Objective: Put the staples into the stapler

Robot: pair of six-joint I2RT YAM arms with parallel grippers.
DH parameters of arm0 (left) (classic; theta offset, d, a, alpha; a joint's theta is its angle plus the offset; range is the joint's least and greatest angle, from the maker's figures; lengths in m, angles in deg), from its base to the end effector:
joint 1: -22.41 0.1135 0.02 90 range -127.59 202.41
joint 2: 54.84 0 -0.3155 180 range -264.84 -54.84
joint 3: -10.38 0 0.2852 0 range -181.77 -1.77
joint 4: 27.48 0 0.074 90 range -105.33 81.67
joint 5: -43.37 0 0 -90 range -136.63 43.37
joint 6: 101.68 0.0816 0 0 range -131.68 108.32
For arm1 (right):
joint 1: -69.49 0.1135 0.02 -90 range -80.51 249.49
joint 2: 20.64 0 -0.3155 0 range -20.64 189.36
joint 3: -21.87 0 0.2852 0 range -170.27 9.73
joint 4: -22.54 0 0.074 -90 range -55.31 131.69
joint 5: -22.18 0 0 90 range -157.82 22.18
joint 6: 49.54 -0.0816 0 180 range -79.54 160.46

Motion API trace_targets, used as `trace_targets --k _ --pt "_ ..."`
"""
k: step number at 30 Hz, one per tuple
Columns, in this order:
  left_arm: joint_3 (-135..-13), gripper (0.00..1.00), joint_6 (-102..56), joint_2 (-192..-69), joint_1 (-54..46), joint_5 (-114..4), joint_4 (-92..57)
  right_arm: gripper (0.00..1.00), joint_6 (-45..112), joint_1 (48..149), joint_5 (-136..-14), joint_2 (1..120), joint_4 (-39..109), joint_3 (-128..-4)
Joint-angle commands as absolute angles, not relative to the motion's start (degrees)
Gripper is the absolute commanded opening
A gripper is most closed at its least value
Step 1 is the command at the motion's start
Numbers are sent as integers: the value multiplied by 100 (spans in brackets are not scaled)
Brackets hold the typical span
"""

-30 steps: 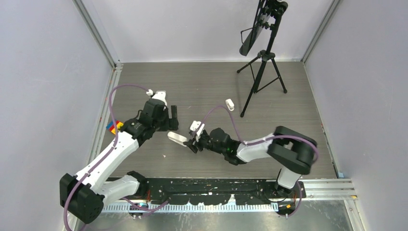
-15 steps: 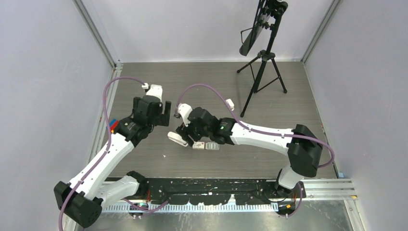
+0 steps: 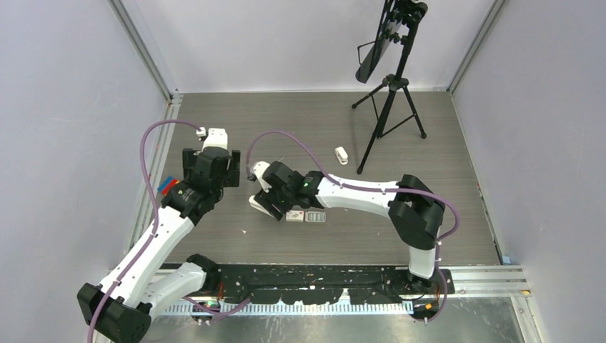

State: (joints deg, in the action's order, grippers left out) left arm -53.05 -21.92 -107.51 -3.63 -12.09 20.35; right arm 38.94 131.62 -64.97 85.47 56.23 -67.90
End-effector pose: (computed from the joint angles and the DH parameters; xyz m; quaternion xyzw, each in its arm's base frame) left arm 0.2194 -0.0557 0.3325 -0.0136 0.8649 0.1201 0.4872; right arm 0.2285 0.4234 0.2172 -0.4667 0.8154 0.1603 0.3026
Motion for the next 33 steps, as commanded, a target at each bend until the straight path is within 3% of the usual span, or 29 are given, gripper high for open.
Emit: trace_targets --k 1,10,16,20,33 --pt "-5327 99 -2165 -10599 -253 -1041 1984 65 4001 13167 -6623 8804 5571 -7264" --pt "-5181 99 -2108 -10572 -5 -1073 1984 52 4020 13169 -6619 9305 5578 -7563" --pt "-5143 99 -2108 -10526 57 -1149 1953 26 4020 13170 -6616 9450 5631 -7552" --pt "-5129 99 -2108 -10521 79 -1172 1947 15 4020 13172 -6570 9521 5639 -7414" --pt "-5107 99 -2082 -10556 110 -1279 1920 7 4204 13172 -6483 9923 5534 -7176"
